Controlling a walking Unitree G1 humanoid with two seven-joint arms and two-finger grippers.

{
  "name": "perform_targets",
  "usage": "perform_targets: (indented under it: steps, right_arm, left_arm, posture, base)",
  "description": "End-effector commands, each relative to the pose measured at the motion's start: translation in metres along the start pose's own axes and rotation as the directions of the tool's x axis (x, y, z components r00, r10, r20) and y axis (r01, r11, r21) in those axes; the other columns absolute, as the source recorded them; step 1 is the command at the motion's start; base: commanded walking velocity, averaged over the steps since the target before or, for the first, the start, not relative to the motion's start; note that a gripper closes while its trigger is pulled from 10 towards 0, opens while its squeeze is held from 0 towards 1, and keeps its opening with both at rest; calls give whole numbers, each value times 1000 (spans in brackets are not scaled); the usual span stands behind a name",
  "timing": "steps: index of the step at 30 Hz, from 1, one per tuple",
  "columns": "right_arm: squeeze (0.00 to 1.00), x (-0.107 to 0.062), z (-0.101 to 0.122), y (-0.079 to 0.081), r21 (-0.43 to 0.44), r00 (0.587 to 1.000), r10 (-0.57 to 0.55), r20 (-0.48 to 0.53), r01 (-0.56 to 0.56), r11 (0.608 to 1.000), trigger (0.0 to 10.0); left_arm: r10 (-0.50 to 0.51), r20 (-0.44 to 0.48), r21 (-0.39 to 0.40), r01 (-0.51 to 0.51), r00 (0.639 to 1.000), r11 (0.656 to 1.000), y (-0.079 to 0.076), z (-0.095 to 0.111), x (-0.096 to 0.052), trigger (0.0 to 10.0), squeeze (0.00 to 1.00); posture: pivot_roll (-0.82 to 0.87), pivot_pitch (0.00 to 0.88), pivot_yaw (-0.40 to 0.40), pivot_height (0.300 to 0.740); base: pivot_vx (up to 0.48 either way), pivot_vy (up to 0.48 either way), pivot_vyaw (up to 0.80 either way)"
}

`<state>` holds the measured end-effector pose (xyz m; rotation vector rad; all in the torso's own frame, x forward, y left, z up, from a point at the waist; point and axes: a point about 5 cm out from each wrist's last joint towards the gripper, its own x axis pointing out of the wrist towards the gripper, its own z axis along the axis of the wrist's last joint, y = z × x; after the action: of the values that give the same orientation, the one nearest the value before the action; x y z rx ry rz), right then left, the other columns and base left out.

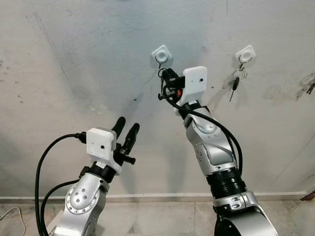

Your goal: Hang keys on a hook

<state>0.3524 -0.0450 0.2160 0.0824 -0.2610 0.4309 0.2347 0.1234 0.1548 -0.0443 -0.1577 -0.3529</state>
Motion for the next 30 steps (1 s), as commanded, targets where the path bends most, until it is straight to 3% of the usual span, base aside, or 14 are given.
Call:
perform_targets:
  steps: [1,12,30]
  right_arm:
    - [0,5,6,4,0,1000,19,24,-19,1000,10000]
    - [0,11,4,6,-6,1000,13,23,-13,1000,10000]
    - [0,12,0,-6,6,999,-43,8,43,999,10000]
  left_arm:
    - [-3,-3,10,3,1000,1000,2,1,-2,10000,0]
    - [0,-11,14,0,1000,1000,2,0,-4,10000,0]
    - [-12,-24,9,12,1000,1000,1,-2,-4,10000,0]
  posture:
    - [61,0,34,740]
    - [67,0,33,740]
    - [62,0,43,740]
  base:
    - [0,0,0]
    - [0,0,0]
    - [0,0,0]
